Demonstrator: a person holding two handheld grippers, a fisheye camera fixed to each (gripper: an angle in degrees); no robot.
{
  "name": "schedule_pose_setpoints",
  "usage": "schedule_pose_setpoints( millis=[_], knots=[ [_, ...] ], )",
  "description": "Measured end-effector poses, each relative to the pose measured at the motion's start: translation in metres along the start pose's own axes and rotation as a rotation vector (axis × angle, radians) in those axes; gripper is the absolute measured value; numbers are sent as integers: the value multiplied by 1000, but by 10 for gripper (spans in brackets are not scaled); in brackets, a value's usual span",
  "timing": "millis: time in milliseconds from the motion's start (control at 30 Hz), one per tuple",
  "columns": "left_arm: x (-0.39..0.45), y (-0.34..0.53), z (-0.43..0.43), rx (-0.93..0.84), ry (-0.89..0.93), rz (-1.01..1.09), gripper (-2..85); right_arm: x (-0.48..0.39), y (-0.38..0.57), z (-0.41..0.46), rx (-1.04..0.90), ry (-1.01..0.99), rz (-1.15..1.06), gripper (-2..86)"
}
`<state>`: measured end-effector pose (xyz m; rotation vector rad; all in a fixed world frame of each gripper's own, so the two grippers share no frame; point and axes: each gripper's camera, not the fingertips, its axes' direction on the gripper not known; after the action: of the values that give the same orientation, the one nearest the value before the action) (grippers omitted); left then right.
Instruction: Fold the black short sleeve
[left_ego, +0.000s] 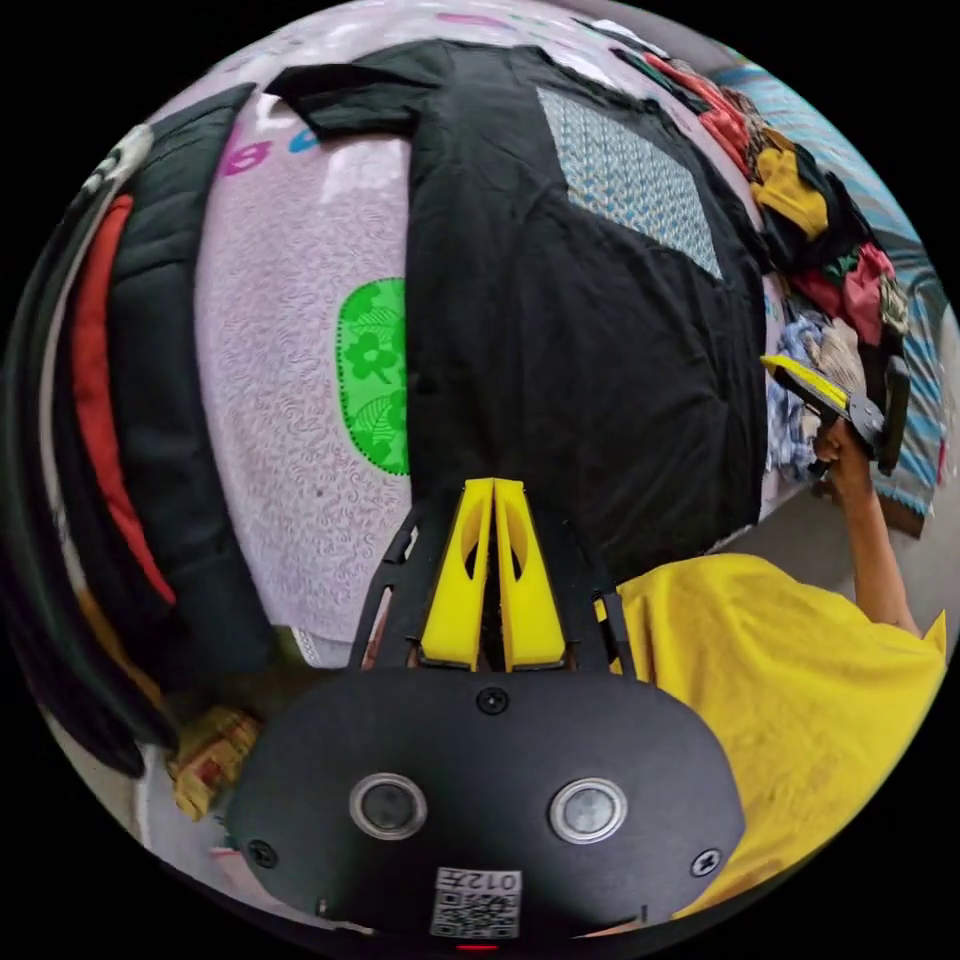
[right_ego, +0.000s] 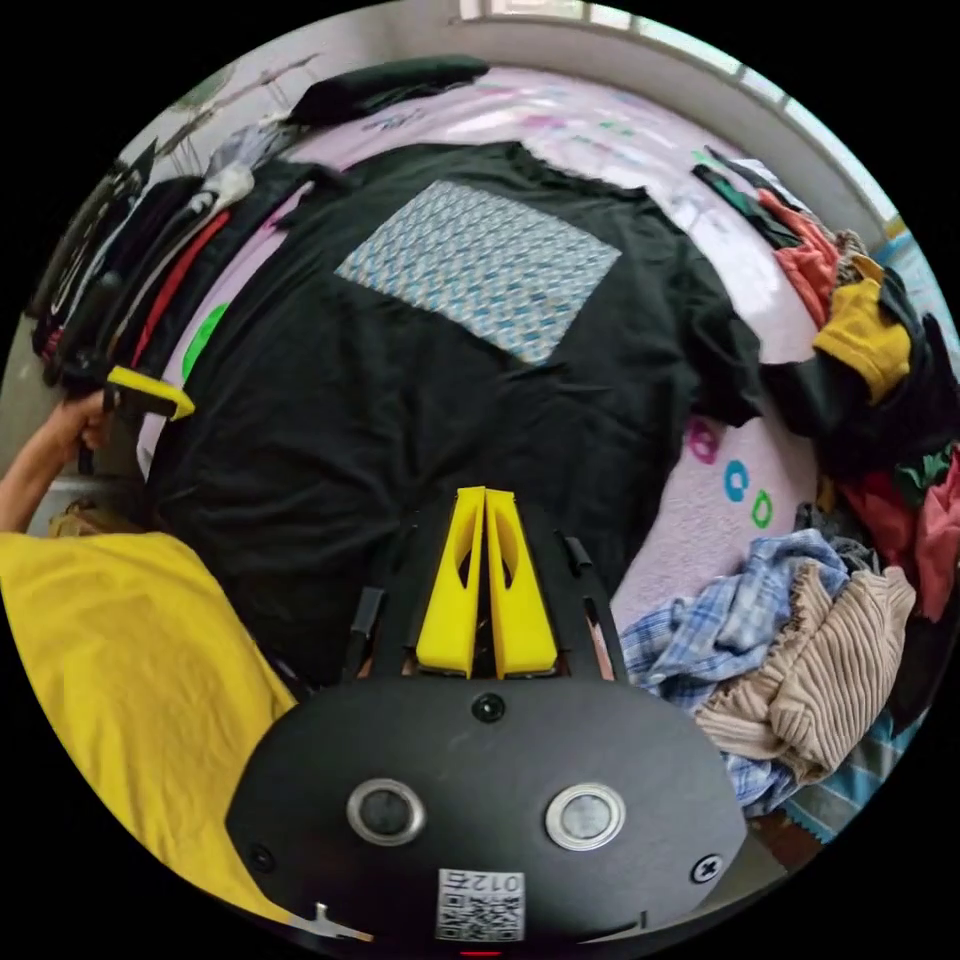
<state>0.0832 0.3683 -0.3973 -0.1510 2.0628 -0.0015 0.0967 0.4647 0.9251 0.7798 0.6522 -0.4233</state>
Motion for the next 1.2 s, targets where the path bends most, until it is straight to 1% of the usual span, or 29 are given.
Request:
schedule_pose_setpoints(
  millis=[100, 167, 233, 300, 367, 433, 500, 600, 667, 733, 833, 867, 967, 1067, 1200],
  knots=[
    [18, 30, -13, 91, -23, -101, 5, 62, -14, -7, 71, -31, 153, -1],
    [27, 43, -10, 91, -59, -173, 4, 89, -22, -3, 82, -89, 209, -1],
    [34, 54, -2, 68, -60, -218, 4, 105, -30, 12, 40, -136, 204, -1],
    [42, 67, 11, 38, -67, -257, 5, 107, -34, 25, -28, -104, 170, -1],
    [44, 79, 20, 5, -71, -281, 5, 106, -33, 26, -15, -100, 130, -1],
    [44, 93, 20, 14, -65, -280, 5, 105, -36, 28, -54, -91, 118, -1],
    [39, 122, 5, 75, -64, -291, 6, 101, -39, 19, -36, -75, 129, -1],
    [21, 170, -16, 180, -89, -350, 10, 70, -55, -15, 96, -71, 66, 0],
    [8, 189, -13, 160, -64, -368, 17, 38, -76, -27, 136, -118, -14, 0],
    [0, 202, -7, 152, -33, -360, 25, -15, -112, -29, 130, -154, -148, 1],
    [-7, 215, 0, 183, -21, -389, 35, -80, -156, -25, 129, -196, -280, 2],
    [-8, 217, 3, 190, -13, -397, 38, -92, -165, -25, 132, -204, -301, 3],
    [-6, 219, 15, 138, -32, -382, 45, -145, -204, -21, 140, -250, -380, 7],
    [-1, 226, 16, 148, -66, -357, 53, -189, -244, -16, 129, -263, -430, 16],
    [2, 236, 7, 134, -37, -338, 68, -244, -302, -3, 120, -189, -496, 29]
  ],
)
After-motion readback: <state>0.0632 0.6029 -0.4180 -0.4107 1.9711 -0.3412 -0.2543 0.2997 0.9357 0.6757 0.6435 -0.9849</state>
